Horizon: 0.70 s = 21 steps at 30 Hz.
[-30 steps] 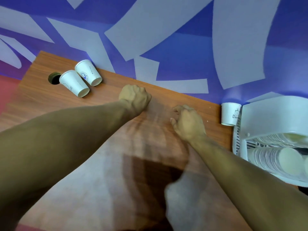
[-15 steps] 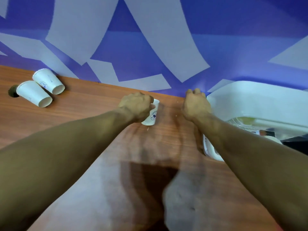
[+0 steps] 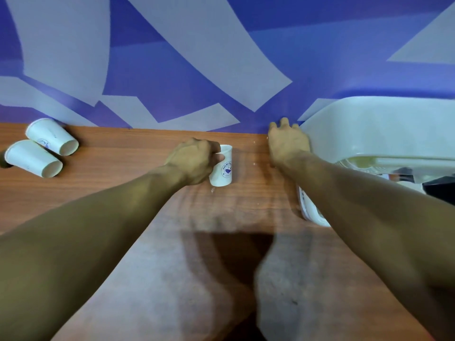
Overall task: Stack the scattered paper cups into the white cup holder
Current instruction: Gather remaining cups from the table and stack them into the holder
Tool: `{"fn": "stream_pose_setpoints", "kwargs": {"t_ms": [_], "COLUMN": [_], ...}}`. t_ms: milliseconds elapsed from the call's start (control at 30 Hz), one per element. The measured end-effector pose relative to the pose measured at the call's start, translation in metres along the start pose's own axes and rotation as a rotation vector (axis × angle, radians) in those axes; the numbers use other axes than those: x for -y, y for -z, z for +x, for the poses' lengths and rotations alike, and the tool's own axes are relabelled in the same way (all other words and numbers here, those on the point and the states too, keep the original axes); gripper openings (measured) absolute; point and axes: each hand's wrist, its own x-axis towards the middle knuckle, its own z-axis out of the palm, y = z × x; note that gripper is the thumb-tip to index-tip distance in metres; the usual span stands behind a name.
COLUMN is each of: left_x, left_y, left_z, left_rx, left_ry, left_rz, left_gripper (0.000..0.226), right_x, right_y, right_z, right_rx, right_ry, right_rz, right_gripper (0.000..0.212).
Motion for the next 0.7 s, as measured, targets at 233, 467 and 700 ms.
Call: {"fn": "stream_pose_setpoints", "kwargs": {"t_ms": [233,467,700], "left_x": [-0.006,-0.031,-0.091], "left_y": [0.004,0.023,0.032], "left_z": [-0.007,-0.037,-0.064], "left_rx": [-0.004,-0.118,-0.421], "left_ry": [-0.009,-0.032,-0.101], "left_rz": [-0.013,0.005,0.198], "left_gripper": [0.017,0.010,0.016], "right_x": [0.005,0.000,-0.040], "right_y": [0.017,0.030,0.064], "right_z": [-0.023,-0.095,-0.178], "right_rx": [-0.037,-0.235,-0.416], "right_ry": [0.131,0.227,0.225], "right_rz": [0.006,0.098,0.094], "right_gripper": [0.020,0.019,0.017]}}
